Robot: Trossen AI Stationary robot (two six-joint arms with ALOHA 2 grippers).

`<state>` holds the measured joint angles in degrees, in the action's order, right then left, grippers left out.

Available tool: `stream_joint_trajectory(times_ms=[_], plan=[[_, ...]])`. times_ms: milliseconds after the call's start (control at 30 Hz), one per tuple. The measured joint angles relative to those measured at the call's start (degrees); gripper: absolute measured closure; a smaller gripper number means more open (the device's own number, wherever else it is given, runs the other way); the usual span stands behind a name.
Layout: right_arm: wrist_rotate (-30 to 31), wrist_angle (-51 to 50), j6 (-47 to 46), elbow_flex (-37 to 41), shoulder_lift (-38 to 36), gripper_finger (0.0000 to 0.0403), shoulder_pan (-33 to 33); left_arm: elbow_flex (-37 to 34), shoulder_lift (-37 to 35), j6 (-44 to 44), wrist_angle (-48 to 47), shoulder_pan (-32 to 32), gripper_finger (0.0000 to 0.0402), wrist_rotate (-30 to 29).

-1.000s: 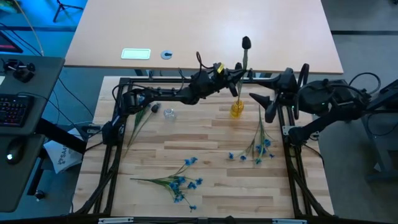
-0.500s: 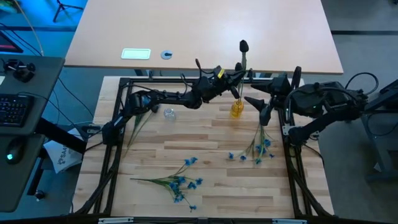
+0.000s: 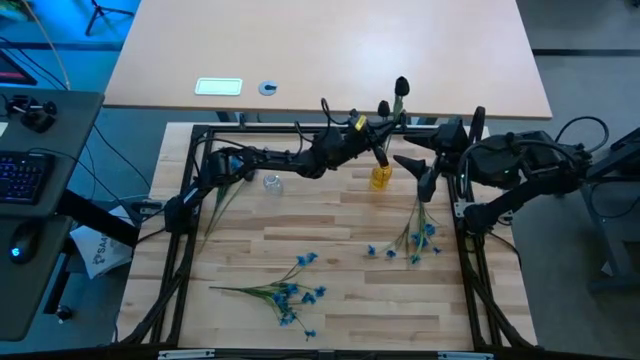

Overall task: Sort flowers into vase by color
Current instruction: Put the bottom black tulip flower into the yellow crystal vase

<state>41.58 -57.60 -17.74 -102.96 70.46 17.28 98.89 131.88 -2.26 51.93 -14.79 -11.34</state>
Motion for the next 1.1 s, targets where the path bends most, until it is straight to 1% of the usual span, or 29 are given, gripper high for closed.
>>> stream_joint_trajectory(times_ms=[233, 400, 600, 767, 867, 1100], plan=[[0.0, 0.0, 0.0, 0.0, 0.0, 0.0160, 0.0, 0.0, 0.1, -0.4, -0.3, 0.0, 0.0401, 0.0], [0.0, 0.0, -0.2, 0.0, 0.0, 0.0160, 0.0, 0.0, 0.1, -0.5, -5.6, 0.2, 0.0401, 0.0], [0.0, 0.0, -0.2, 0.0, 0.0, 0.0160, 0.0, -0.1, 0.1, -0.7, -5.8, 0.2, 0.0398, 0.0], [0.0, 0.0, -0.2, 0.0, 0.0, 0.0160, 0.0, -0.1, 0.0, -3.6, -6.5, 0.2, 0.0369, 0.5], [0.0, 0.0, -0.2, 0.0, 0.0, 0.0160, 0.0, -0.1, -0.5, -4.0, -9.9, 0.2, 0.0345, 1.6], [0.0, -0.8, -0.2, 0.0, 0.0, 0.0160, 0.0, -0.1, -2.6, -3.7, -20.0, 0.2, 0.0289, 1.8]])
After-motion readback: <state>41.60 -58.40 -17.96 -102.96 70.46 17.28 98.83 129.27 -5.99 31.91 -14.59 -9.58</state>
